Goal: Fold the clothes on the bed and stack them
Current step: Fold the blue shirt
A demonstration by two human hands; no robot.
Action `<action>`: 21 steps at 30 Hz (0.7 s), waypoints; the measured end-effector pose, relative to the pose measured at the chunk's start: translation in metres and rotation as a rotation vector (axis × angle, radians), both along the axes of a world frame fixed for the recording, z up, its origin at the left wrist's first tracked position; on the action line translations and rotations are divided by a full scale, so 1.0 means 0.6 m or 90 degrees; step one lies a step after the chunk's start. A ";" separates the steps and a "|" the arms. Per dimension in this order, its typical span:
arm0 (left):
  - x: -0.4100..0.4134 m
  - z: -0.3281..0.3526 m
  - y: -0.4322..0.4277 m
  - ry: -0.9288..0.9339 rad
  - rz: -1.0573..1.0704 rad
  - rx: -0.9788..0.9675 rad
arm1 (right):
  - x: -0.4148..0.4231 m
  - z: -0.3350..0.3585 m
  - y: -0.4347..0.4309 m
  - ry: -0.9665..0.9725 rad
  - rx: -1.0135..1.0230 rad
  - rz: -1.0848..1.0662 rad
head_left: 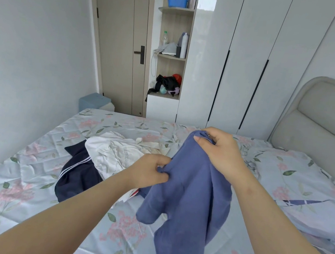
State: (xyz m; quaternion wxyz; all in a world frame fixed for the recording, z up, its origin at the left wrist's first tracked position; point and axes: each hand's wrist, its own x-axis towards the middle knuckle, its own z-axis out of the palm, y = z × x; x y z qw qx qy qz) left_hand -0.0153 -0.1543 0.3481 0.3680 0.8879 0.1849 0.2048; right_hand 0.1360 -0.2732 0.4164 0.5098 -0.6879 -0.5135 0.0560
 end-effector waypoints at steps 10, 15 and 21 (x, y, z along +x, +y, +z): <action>-0.020 -0.040 0.028 0.207 -0.048 0.001 | 0.038 -0.002 0.000 0.127 0.084 -0.006; -0.049 -0.028 0.053 -0.021 0.091 -0.202 | 0.061 -0.014 -0.010 0.133 0.040 -0.060; -0.043 -0.048 0.111 0.242 0.094 0.026 | 0.092 -0.054 0.003 0.093 -0.166 -0.099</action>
